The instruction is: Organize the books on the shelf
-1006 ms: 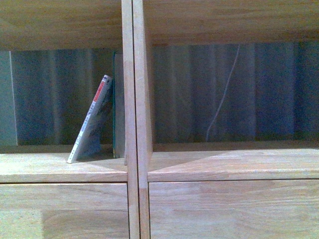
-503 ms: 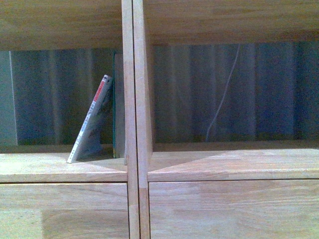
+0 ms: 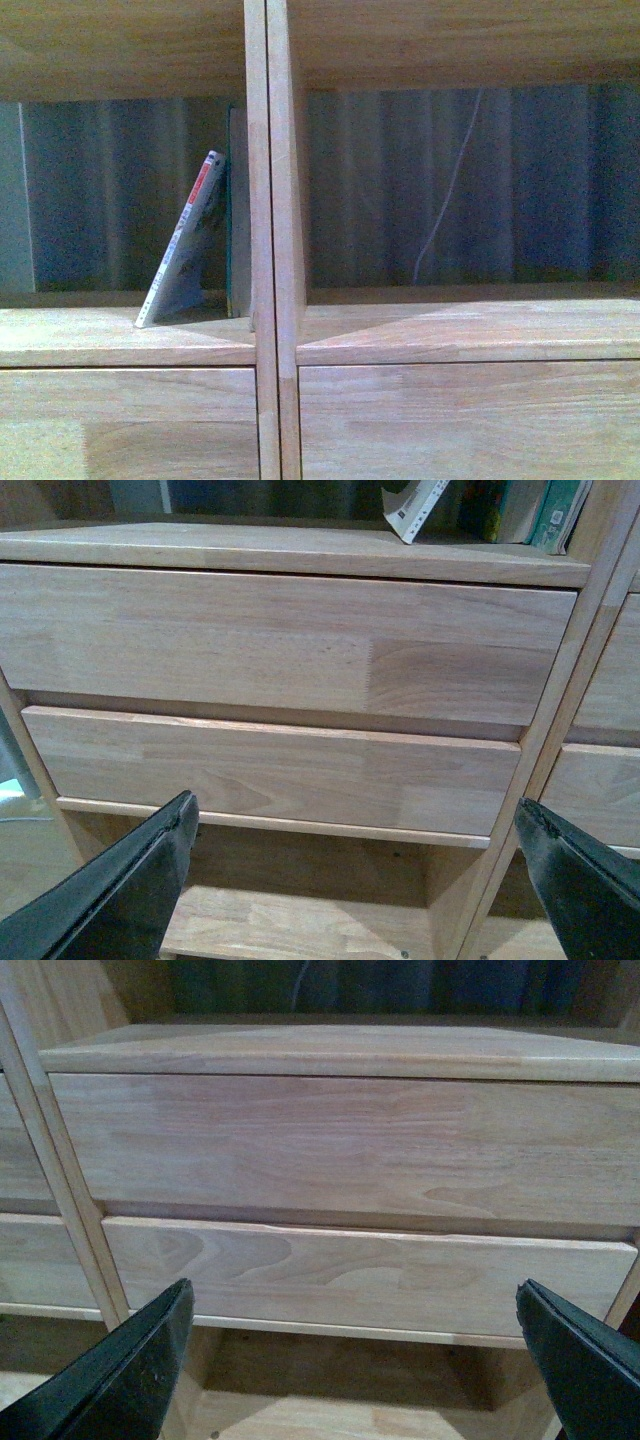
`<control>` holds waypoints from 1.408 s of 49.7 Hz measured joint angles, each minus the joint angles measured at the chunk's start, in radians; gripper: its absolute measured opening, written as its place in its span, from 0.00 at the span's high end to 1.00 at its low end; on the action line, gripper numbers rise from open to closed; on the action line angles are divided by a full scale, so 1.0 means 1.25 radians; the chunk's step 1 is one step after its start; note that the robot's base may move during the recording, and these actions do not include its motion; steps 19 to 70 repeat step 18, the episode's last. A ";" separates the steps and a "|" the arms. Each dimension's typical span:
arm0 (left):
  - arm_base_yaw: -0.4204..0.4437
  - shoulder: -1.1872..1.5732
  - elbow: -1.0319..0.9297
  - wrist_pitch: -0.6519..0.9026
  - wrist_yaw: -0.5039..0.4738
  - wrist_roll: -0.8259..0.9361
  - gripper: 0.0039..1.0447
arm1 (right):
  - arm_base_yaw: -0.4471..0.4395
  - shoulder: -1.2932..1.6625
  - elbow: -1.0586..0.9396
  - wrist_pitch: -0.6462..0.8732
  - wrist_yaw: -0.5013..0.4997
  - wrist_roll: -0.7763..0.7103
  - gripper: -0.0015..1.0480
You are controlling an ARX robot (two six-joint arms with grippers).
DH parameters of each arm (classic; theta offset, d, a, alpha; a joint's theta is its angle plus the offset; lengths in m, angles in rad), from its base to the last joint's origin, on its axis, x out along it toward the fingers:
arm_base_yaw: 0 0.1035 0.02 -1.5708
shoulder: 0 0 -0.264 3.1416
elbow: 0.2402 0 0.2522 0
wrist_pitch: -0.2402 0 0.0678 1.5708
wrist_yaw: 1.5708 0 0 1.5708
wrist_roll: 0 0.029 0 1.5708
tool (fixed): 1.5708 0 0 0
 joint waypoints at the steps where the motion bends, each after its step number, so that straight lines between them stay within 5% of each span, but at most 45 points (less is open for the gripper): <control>1: 0.000 0.000 0.000 0.000 0.000 0.000 0.07 | 0.000 0.000 0.000 0.000 0.000 0.000 0.07; 70: 0.000 0.000 0.000 0.000 0.000 0.000 0.07 | 0.000 0.000 0.000 0.000 0.000 0.000 0.07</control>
